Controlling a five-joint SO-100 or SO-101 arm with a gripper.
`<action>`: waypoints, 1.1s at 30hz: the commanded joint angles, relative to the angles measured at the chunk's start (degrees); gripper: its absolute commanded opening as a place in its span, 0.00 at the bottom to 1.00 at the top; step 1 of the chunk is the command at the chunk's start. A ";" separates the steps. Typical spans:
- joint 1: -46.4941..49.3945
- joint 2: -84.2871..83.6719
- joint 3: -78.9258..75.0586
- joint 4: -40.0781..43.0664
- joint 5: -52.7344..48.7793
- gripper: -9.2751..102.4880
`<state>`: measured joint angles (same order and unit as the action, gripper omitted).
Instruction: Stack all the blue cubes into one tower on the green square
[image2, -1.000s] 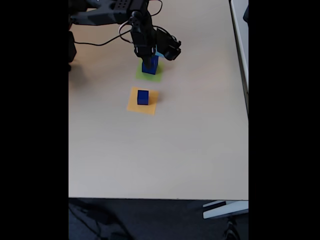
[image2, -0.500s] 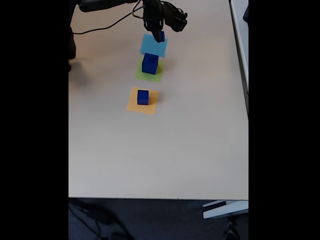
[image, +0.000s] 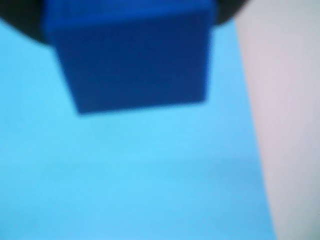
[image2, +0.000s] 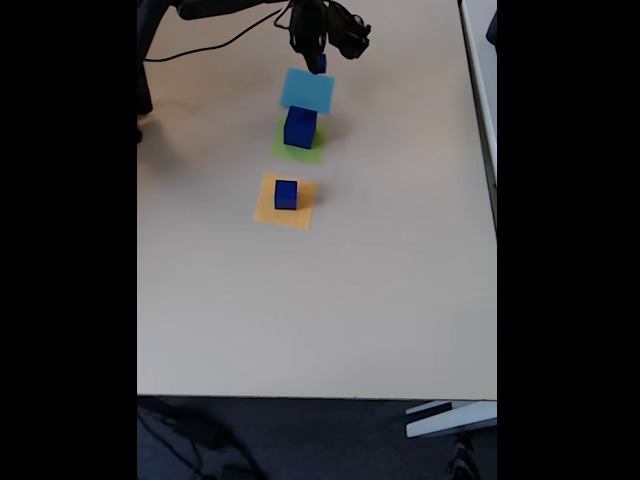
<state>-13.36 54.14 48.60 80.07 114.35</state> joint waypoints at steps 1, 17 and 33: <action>-0.53 -1.67 -9.14 4.13 1.76 0.08; -2.20 -10.02 -20.04 10.11 2.11 0.08; -0.09 -14.77 -21.71 9.49 -1.32 0.09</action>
<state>-13.71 38.23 30.15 90.26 113.47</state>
